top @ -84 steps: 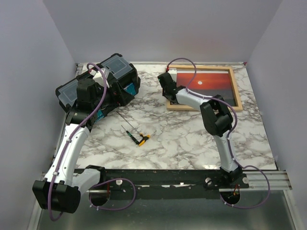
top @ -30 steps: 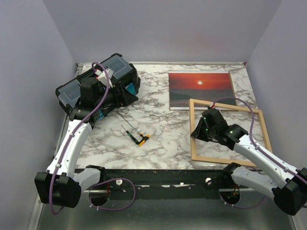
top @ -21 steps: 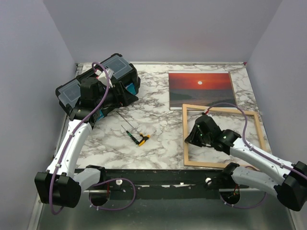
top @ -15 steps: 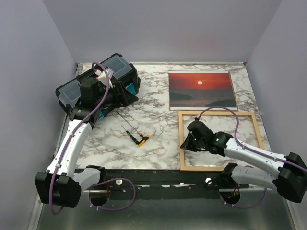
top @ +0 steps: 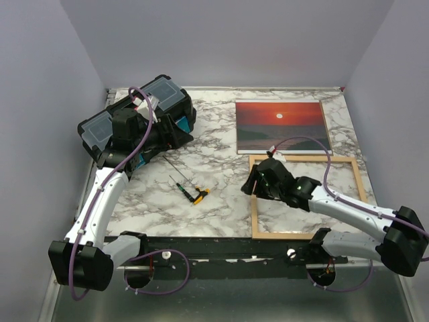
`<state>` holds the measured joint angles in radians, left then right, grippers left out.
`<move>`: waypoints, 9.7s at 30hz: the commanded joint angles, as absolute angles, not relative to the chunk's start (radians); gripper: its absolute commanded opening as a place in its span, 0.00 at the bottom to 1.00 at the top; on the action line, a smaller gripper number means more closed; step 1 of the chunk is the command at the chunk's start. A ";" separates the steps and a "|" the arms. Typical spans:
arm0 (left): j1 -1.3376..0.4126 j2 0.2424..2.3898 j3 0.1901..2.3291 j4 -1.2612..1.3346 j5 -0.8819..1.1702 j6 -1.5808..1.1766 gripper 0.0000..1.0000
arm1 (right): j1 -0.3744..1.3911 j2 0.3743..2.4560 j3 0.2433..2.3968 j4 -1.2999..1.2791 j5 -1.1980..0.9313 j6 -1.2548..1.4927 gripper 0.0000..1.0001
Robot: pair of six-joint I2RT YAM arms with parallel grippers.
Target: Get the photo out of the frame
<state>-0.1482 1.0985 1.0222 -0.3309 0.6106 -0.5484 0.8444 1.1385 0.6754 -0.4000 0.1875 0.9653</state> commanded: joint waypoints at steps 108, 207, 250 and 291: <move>-0.534 2.274 1.979 -0.424 0.342 -0.850 0.87 | -0.330 1.906 1.182 0.075 -0.328 0.430 0.99; -0.382 1.487 1.080 -0.116 0.540 -0.785 0.87 | 0.608 2.114 1.321 0.048 0.216 0.058 0.57; -0.506 1.800 1.219 -0.008 0.169 -1.038 0.90 | 0.437 1.792 1.020 0.169 -0.215 0.467 0.21; -0.639 1.944 1.152 0.142 -0.068 -1.217 0.91 | 0.342 1.852 0.851 0.280 -0.315 0.537 0.17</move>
<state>-0.6308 1.9141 1.1233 0.1112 -0.0822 -1.1835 0.3454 1.8645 0.8761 0.3691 -0.3061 0.5568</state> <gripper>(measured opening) 0.915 0.172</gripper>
